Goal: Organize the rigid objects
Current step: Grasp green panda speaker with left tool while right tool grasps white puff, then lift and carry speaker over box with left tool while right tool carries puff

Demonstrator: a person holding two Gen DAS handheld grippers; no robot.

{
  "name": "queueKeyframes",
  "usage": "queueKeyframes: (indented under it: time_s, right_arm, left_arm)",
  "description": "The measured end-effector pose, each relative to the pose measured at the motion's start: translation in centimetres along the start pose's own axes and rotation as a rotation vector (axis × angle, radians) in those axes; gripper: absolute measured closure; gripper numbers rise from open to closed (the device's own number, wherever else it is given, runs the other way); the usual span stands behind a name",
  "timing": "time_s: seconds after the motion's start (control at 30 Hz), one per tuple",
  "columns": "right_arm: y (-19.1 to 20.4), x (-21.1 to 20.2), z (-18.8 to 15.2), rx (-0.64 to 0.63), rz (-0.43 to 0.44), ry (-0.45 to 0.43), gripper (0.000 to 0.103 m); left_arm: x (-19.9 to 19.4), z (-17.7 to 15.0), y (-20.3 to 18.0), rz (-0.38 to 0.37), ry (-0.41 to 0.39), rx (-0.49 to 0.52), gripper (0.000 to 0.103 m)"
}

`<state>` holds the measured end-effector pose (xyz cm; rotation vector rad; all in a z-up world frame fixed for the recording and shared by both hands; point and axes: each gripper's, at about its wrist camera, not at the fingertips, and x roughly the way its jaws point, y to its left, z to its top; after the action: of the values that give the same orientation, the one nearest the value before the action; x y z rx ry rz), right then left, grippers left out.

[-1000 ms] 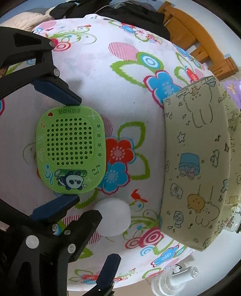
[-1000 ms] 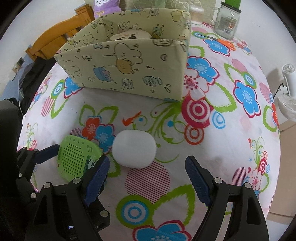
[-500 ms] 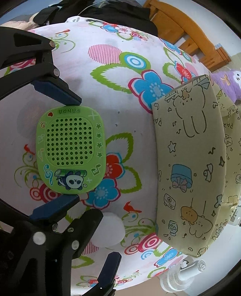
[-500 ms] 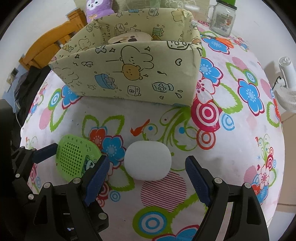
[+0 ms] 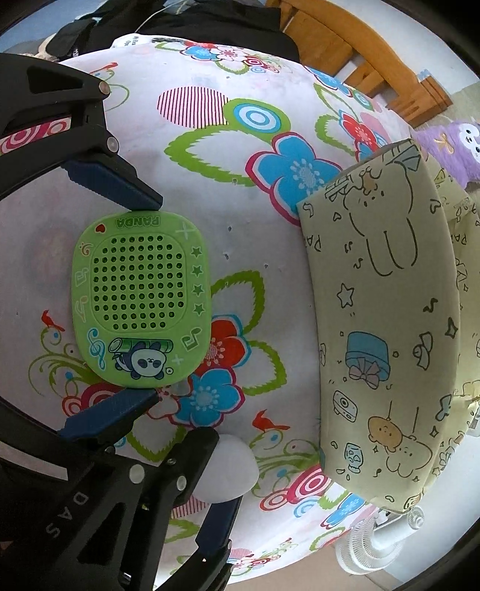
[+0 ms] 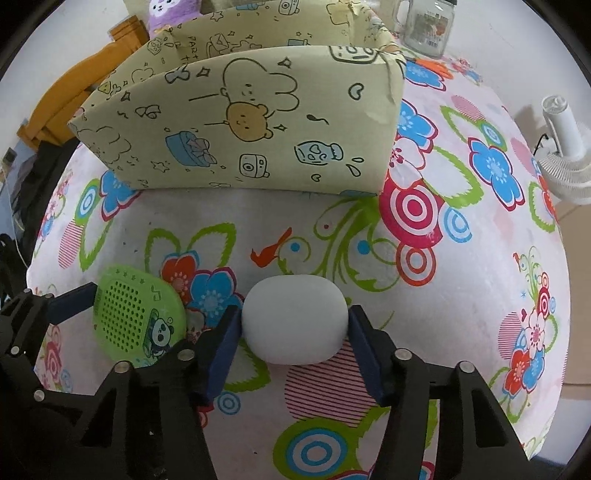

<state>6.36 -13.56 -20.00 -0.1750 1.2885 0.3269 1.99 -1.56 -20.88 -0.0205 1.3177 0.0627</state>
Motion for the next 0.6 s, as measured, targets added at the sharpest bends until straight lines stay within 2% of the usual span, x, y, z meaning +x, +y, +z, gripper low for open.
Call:
queueKeyframes:
  time_s: [0.6]
  right_arm:
    - [2.8,-0.5,-0.3,0.055,-0.038,-0.013,0.045]
  left_arm:
    - [-1.3,0.4,1.2,-0.017,-0.004,0.053,0.008]
